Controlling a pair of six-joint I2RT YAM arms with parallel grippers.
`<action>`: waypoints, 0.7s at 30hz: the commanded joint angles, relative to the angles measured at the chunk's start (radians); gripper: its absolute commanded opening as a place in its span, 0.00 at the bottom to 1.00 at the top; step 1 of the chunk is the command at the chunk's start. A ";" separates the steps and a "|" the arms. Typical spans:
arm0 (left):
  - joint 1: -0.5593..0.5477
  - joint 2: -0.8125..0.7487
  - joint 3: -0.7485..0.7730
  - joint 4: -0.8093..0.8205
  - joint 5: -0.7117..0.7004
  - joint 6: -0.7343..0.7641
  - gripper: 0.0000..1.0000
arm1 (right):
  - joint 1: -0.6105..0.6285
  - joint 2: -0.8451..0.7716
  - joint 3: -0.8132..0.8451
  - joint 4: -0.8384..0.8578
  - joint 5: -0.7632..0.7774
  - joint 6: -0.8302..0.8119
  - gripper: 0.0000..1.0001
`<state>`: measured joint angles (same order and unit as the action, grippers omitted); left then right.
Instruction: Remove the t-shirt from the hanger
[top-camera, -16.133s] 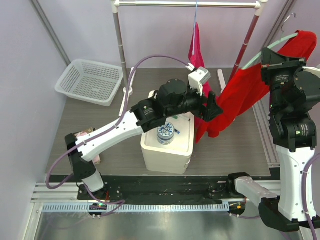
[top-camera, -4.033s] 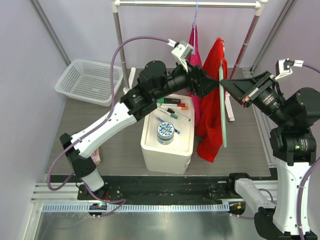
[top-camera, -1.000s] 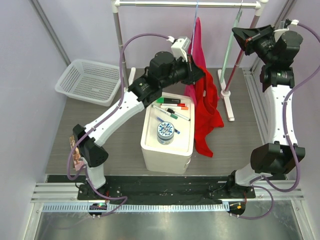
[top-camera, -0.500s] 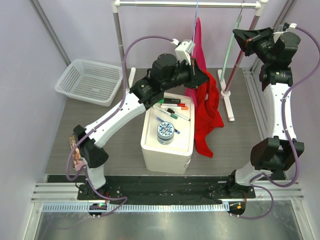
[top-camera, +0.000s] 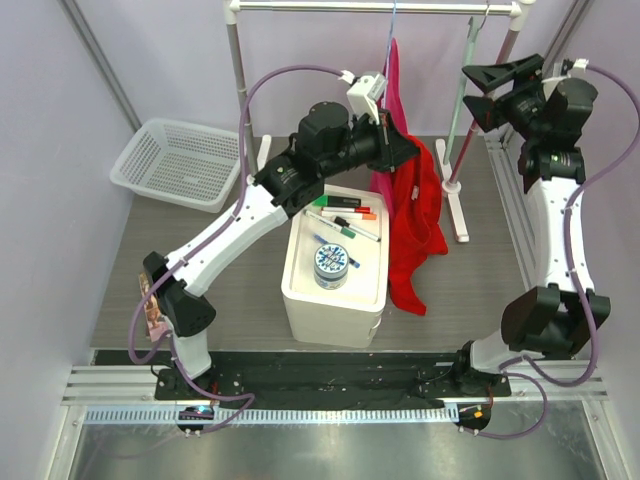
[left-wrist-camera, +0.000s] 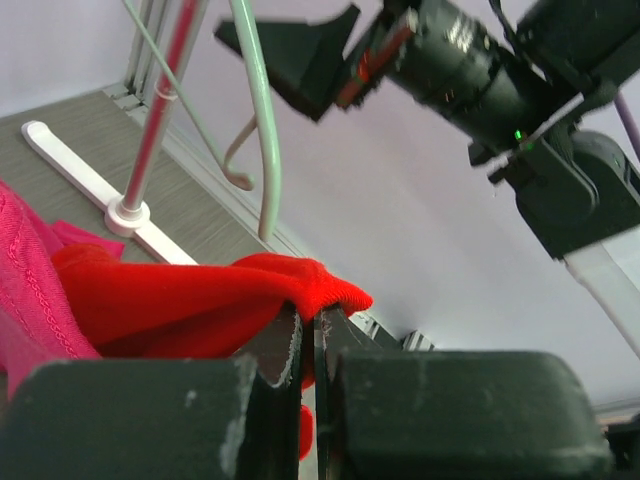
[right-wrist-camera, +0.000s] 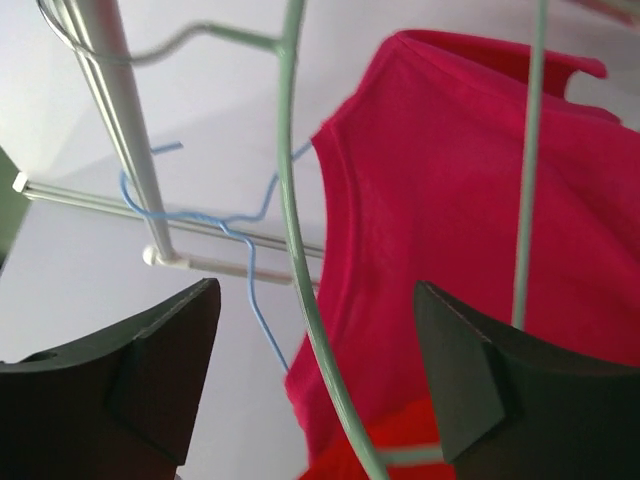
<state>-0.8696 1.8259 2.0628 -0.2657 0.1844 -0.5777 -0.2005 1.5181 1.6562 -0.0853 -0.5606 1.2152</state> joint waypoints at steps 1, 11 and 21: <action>-0.003 -0.036 0.078 0.037 0.032 -0.017 0.00 | -0.004 -0.177 -0.114 -0.045 0.027 -0.184 0.87; -0.002 -0.019 0.100 0.101 0.072 -0.099 0.00 | -0.002 -0.502 -0.354 -0.327 0.094 -0.563 0.96; -0.003 0.115 0.330 0.189 0.245 -0.287 0.00 | 0.101 -0.624 -0.569 -0.056 -0.067 -0.687 0.97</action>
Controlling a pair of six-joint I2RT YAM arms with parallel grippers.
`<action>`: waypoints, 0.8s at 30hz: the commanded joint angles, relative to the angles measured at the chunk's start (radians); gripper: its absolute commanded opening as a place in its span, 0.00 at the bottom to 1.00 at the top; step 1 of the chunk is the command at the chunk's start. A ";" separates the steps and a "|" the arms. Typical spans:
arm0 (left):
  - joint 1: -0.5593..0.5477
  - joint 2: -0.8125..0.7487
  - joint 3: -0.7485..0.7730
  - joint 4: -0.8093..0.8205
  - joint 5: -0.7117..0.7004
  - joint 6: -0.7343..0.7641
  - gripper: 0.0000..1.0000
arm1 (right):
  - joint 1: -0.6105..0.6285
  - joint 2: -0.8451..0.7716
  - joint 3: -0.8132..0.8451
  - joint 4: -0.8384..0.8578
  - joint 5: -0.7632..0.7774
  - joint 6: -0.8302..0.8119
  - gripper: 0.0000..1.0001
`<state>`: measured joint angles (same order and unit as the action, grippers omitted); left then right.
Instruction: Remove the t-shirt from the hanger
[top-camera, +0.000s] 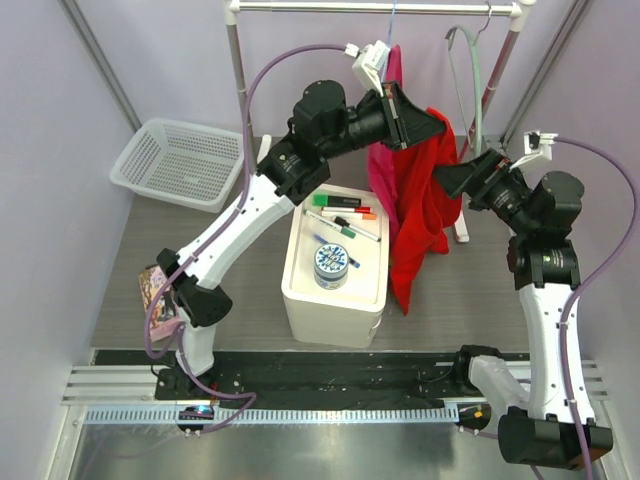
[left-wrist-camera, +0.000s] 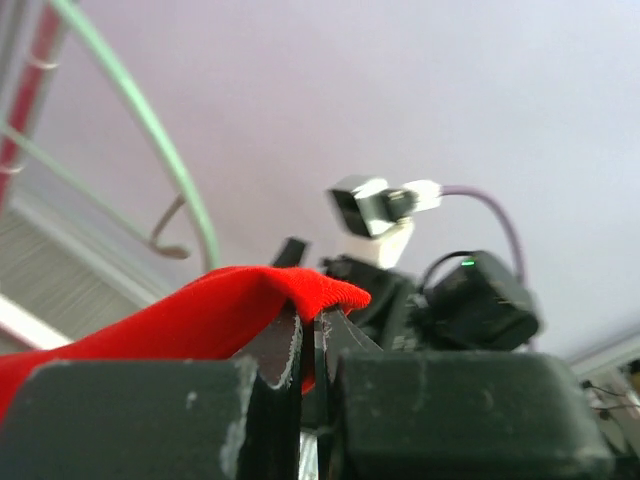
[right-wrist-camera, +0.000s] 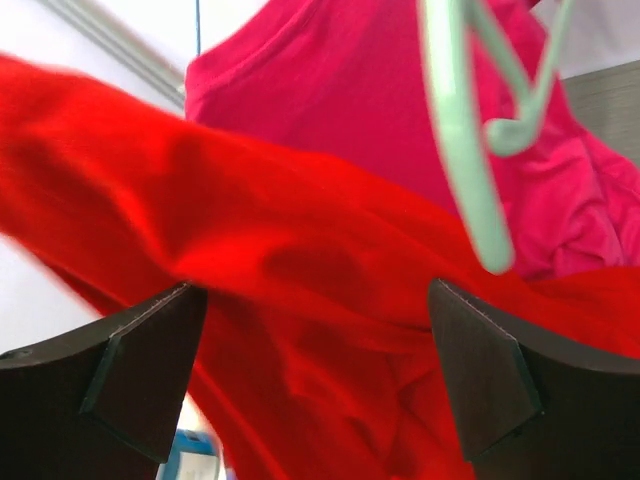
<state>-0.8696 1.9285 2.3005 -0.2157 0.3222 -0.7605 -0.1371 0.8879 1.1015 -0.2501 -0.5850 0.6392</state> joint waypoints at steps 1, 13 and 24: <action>-0.002 0.010 0.094 0.151 0.120 -0.121 0.00 | 0.045 -0.003 -0.014 0.098 -0.024 -0.163 0.98; -0.005 0.033 0.080 0.453 0.327 -0.398 0.00 | 0.137 -0.018 -0.046 0.233 0.091 -0.161 0.79; -0.035 0.001 -0.029 0.500 0.403 -0.415 0.00 | 0.137 0.040 0.098 0.422 0.194 0.020 0.05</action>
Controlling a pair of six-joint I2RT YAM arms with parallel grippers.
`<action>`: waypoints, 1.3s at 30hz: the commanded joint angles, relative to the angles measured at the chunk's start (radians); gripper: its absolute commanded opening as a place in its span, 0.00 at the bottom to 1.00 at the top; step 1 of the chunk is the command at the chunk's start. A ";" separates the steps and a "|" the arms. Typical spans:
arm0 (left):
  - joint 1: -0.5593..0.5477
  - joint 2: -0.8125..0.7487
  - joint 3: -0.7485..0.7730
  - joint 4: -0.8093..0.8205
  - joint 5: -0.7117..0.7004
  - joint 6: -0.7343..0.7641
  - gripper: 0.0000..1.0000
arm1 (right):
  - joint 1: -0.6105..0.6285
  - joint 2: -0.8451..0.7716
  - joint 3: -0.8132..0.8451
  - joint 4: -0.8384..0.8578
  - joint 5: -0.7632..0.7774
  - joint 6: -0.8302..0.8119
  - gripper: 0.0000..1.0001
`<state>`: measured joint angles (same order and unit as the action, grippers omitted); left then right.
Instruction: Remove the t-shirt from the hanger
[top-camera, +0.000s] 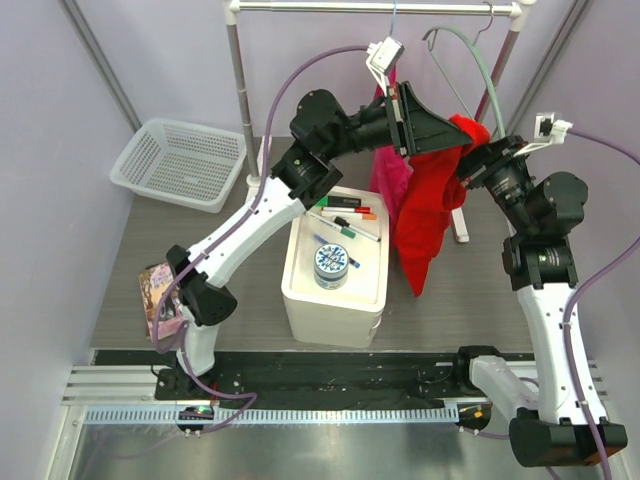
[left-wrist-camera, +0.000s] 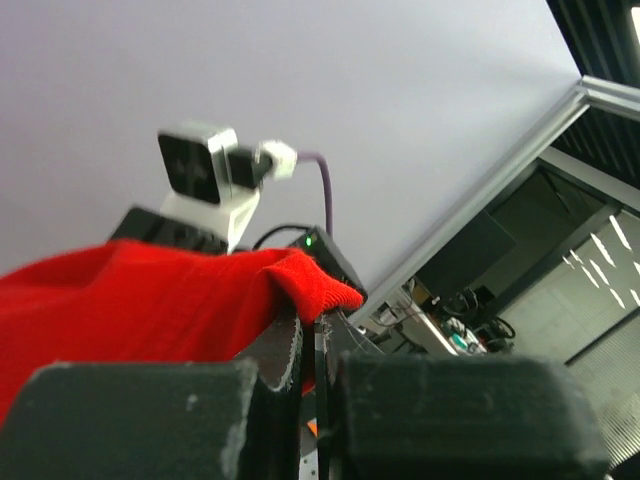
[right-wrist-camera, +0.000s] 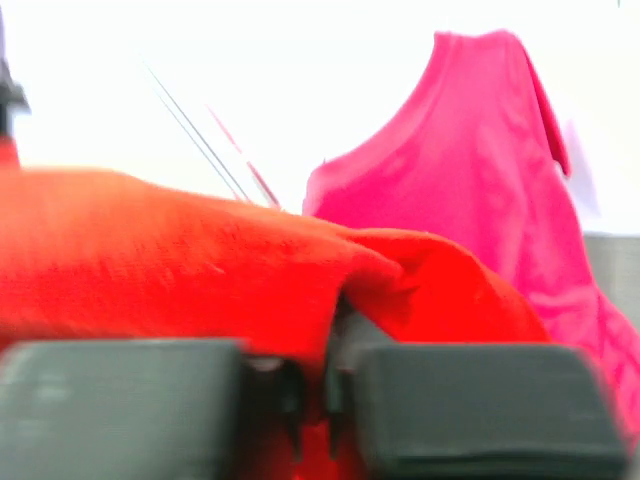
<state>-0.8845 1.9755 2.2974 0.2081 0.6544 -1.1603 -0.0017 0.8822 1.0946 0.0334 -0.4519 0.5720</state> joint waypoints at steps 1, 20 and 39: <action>-0.022 -0.050 -0.032 0.062 0.074 -0.003 0.01 | 0.002 0.066 0.143 0.140 0.064 0.123 0.01; -0.037 -0.379 -0.335 -0.469 -0.300 0.827 1.00 | 0.002 0.227 0.646 -0.202 -0.017 0.270 0.01; -0.088 -0.136 -0.145 -0.213 -0.292 0.755 0.95 | 0.002 0.181 0.599 -0.127 -0.197 0.474 0.01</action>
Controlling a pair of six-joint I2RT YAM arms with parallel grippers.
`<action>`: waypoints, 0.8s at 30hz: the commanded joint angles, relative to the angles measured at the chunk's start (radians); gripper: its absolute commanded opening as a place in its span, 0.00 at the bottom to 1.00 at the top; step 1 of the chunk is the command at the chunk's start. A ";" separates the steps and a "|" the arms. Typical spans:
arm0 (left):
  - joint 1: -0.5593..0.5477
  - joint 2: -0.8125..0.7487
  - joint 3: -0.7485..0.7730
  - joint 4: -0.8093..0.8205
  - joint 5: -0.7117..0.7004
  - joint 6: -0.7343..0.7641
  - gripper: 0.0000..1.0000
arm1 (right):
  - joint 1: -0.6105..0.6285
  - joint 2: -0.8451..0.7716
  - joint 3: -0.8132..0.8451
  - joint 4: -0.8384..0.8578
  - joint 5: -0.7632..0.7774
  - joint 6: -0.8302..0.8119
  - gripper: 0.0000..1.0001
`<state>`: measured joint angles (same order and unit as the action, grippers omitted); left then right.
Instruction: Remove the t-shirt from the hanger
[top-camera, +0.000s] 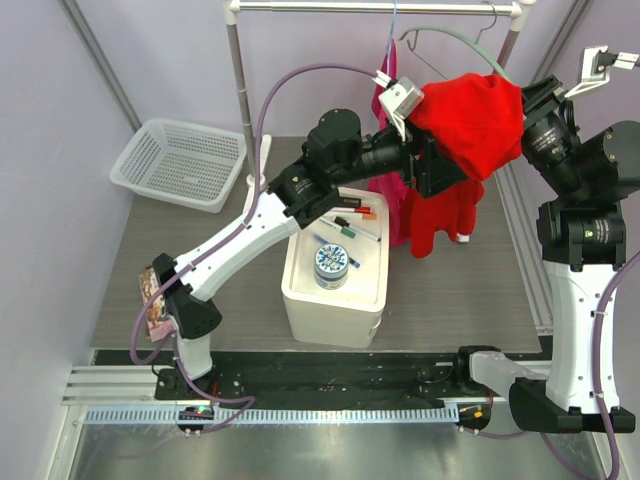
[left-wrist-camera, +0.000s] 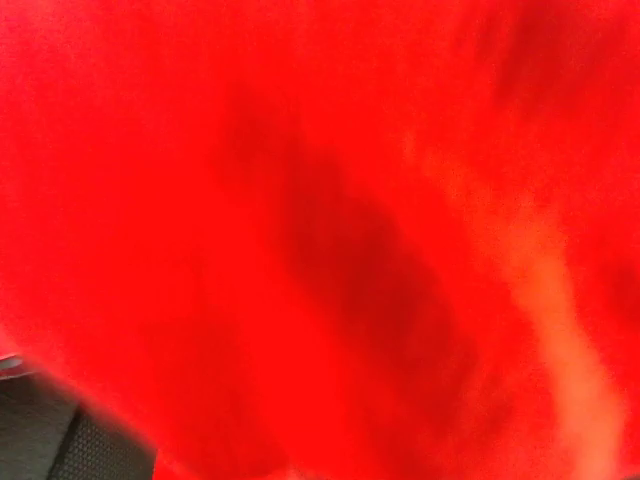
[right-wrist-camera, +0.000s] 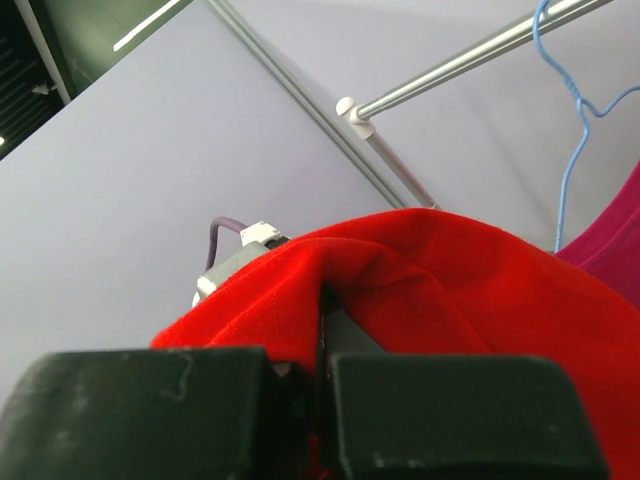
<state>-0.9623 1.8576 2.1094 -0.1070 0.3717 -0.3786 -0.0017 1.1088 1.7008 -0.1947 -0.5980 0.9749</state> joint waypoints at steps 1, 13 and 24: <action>-0.010 -0.020 0.044 0.102 -0.034 -0.026 0.88 | 0.002 -0.053 -0.019 0.103 -0.051 0.077 0.01; -0.010 -0.061 -0.026 0.312 -0.241 -0.155 0.00 | 0.002 -0.093 -0.036 0.130 -0.037 0.153 0.01; 0.023 -0.179 0.092 0.067 -0.346 -0.030 0.00 | 0.002 -0.144 -0.064 -0.006 0.007 -0.080 0.77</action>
<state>-0.9657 1.7824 2.0850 -0.0269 0.0753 -0.4835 -0.0017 1.0065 1.6390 -0.1886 -0.6163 1.0054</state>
